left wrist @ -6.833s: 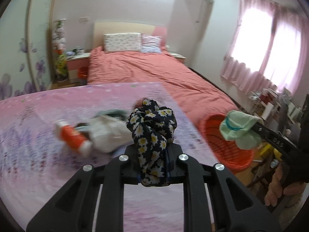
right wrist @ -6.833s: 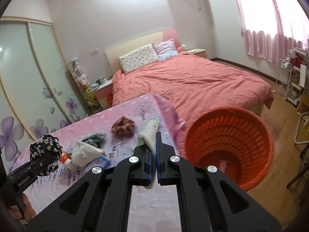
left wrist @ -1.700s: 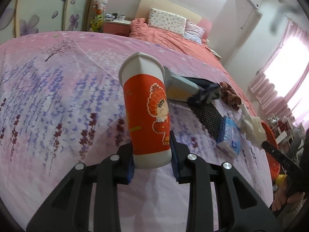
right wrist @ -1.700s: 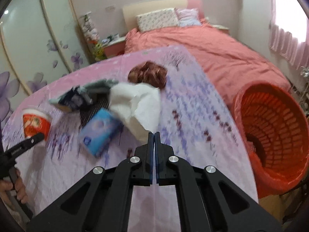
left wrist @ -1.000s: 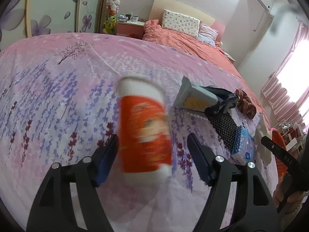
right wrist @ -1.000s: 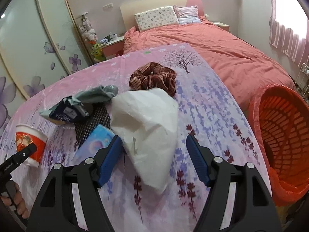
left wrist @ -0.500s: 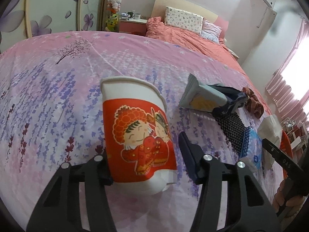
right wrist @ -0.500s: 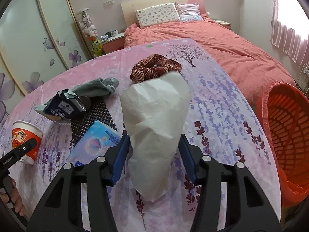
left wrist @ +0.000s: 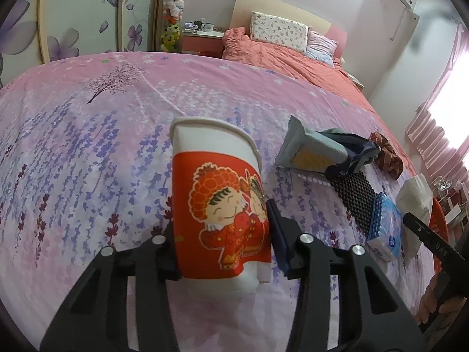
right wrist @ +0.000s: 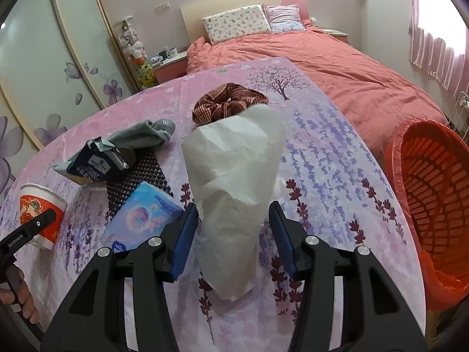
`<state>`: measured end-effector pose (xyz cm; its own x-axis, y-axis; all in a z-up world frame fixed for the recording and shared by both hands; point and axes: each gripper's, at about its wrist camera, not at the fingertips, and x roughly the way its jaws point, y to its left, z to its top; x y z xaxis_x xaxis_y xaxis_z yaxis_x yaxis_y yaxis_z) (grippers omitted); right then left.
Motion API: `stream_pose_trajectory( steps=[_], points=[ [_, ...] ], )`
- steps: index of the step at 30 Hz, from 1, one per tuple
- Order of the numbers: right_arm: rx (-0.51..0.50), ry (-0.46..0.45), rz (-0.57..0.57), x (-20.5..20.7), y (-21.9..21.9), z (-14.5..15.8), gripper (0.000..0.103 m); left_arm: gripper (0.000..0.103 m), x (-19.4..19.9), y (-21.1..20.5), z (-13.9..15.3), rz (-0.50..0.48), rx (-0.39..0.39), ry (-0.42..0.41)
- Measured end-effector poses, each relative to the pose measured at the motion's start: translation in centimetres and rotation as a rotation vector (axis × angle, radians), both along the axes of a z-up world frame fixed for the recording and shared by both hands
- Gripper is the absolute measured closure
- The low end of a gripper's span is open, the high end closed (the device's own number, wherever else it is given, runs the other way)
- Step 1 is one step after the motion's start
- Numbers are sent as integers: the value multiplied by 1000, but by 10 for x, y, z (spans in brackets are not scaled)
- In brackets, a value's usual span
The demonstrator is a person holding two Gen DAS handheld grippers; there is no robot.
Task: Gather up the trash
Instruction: 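Carry the red cup and white tissue over the orange basket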
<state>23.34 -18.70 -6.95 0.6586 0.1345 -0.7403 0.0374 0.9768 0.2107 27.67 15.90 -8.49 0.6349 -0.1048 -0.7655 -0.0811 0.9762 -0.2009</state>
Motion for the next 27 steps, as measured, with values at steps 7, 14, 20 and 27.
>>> stream_pose_trajectory(
  steps=[7,14,20,27],
  points=[
    [-13,13,-1,-3,0,-3,73,63,-1,-6,-1,-14,21,-6],
    [2,-15,-18,-15,-11,9,74,63,-11,-9,15,-24,29,-42],
    [3,-63,-17,-32,-15,31,74,63,-25,-21,38,-45,37,-87],
    [-17,-119,-34,-52,-25,56,74,63,-44,-51,70,-96,63,-149]
  ],
)
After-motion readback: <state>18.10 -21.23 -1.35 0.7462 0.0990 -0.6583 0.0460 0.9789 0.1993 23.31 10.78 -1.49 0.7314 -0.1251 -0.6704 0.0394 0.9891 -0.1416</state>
